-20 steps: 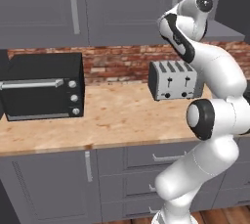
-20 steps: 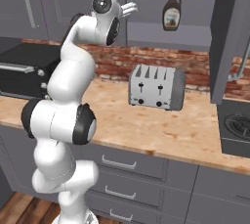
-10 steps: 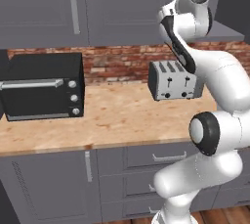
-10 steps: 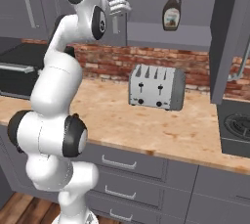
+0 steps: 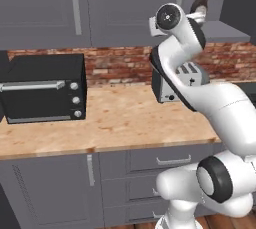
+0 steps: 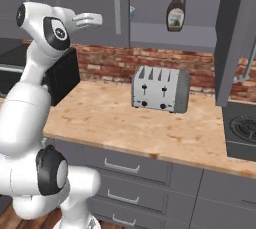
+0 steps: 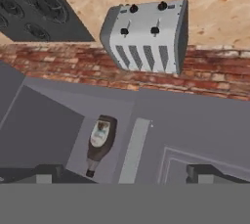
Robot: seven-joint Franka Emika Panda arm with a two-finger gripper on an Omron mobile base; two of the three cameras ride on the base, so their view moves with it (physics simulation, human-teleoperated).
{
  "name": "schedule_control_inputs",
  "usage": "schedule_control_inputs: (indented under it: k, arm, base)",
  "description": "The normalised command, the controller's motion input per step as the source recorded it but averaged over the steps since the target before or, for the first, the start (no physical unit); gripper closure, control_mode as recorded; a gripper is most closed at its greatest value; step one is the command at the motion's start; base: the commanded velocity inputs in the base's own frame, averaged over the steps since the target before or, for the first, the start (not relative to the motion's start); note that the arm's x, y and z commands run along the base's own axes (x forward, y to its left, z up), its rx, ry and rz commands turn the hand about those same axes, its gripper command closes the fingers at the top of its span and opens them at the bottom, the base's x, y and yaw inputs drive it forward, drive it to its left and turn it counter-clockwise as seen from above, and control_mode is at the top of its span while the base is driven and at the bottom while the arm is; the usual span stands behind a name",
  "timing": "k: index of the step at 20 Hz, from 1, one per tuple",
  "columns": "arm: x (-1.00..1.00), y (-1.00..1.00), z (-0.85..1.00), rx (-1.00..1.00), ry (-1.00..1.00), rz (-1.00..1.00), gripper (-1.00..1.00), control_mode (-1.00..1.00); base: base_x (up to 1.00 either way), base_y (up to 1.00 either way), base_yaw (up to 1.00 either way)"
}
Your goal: Pick the mug and place it in the sink. Pick the bowl and place it in the open cabinet and then close the cabinet.
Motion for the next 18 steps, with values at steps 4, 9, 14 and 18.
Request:
schedule_control_inputs:
  k: [4,9,14,18]
  arm:
    - [-1.00,-0.46,0.56,0.00,0.10,-0.01,-1.00,-1.00]
    - [-1.00,-0.40,0.13,0.00,0.03,0.01,-1.00,-1.00]
    - [-1.00,-0.22,0.00,0.01,0.00,0.01,-1.00,-1.00]
    - [-1.00,-0.41,0.12,0.03,-0.01,0.00,-1.00,-1.00]
  base:
    - [0.00,0.00,0.00]
    - [0.00,0.00,0.00]
    - [0.00,0.00,0.00]
    - [0.00,0.00,0.00]
